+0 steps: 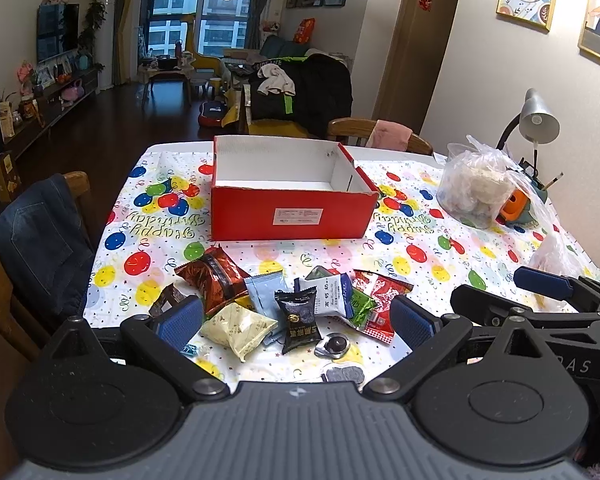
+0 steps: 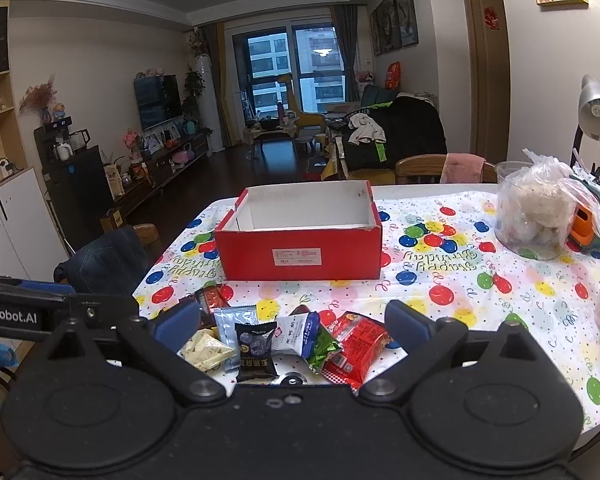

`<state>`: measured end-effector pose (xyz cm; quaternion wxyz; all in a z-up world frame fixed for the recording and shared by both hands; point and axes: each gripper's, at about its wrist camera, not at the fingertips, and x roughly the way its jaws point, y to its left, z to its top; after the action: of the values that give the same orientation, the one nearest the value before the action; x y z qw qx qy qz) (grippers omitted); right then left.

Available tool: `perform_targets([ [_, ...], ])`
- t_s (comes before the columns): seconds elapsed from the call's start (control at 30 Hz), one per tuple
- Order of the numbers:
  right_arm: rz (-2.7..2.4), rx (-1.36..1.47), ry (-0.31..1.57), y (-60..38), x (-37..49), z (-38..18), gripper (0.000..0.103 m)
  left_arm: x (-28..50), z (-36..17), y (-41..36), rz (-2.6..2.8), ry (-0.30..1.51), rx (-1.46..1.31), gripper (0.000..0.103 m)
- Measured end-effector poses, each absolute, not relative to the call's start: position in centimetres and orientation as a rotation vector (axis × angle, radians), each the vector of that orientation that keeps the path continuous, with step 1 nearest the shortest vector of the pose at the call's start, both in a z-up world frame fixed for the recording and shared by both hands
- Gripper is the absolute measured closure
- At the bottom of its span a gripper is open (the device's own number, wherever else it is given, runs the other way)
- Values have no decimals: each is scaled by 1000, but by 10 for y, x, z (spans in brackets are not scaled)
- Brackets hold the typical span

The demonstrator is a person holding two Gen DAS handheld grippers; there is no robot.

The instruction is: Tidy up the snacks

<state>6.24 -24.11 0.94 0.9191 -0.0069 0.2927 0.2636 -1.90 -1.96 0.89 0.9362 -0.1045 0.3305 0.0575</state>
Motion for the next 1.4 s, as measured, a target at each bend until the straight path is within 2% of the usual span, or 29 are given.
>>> perform_targets([
  [0.4,561,-78,648,-235,76,-5,6,4,-12,-8,141,744,-274,3],
  [0.73,628,-103,772,-227,114,-41,11,29,-41,22,249,851,-385,3],
  [0.97,839,-274,873,-200,122,-84,14,32,-64,71,393,900,-558,4],
  [1.2,984,-493,933,-176,124,-127,26,32,-87,93,495,944,-625,10],
  [1.4,1026,-557,984,-167,127,-148,34,34,-105,102,498,991,-671,28],
])
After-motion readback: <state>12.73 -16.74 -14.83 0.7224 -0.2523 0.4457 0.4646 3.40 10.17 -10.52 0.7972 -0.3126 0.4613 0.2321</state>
